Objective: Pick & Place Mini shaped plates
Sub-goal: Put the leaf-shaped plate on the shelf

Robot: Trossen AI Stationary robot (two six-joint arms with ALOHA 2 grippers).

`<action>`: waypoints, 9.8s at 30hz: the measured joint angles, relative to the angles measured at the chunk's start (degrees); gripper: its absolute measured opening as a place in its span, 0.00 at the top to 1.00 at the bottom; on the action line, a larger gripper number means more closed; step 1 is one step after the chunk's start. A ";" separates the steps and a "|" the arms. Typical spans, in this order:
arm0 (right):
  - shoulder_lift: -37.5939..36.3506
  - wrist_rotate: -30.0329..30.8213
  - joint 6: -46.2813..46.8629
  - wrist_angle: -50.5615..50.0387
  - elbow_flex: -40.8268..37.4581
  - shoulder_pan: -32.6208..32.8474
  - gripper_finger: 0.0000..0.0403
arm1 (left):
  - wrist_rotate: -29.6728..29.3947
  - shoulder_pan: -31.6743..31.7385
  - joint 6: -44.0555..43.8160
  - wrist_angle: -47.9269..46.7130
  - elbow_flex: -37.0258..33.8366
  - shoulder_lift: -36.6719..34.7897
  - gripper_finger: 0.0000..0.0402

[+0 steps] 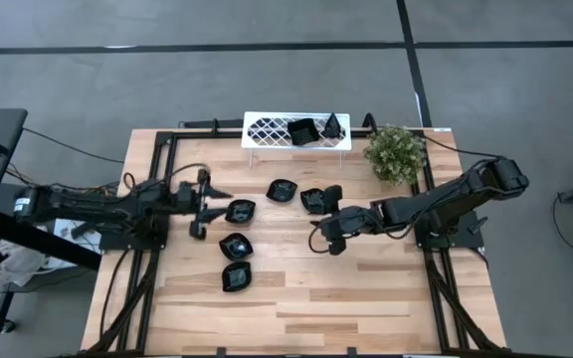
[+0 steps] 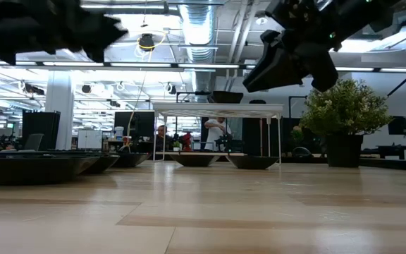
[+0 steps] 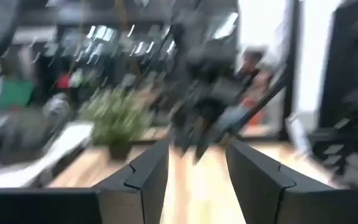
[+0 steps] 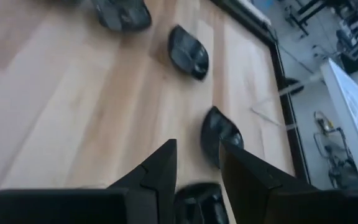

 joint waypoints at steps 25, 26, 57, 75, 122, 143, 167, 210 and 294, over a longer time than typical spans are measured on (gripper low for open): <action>6.79 -27.71 -0.81 3.61 0.57 -18.21 0.71 | 10.39 12.85 1.49 -31.82 10.55 14.08 0.59; 6.95 -25.76 -0.09 3.39 0.75 -18.19 0.71 | 10.39 12.85 0.57 -31.76 10.55 14.19 0.59; 6.74 -18.15 15.21 0.18 0.85 -6.77 0.71 | -11.51 0.12 -1.98 -36.58 10.48 26.12 0.59; 6.74 -18.02 22.98 2.16 0.85 -1.59 0.71 | -13.00 0.15 3.00 -36.83 6.31 26.17 0.59; 6.74 -18.04 22.96 2.08 0.85 -1.62 0.71 | -25.42 -11.31 7.30 -34.59 6.37 26.14 0.66; 6.74 -18.04 22.97 2.08 0.85 -1.62 0.71 | -31.18 -16.77 4.20 -34.68 6.37 26.12 0.67; 6.74 -18.06 22.98 2.06 0.85 -1.62 0.71 | -28.24 -16.71 1.10 -37.60 6.24 26.12 0.67; 6.74 -18.06 22.96 2.11 0.85 -1.69 0.71 | -26.90 -13.27 2.32 -38.46 6.20 26.14 0.67; 6.74 -18.28 28.35 2.11 0.83 -1.69 0.71 | -25.59 9.94 41.04 -49.79 38.93 26.14 0.98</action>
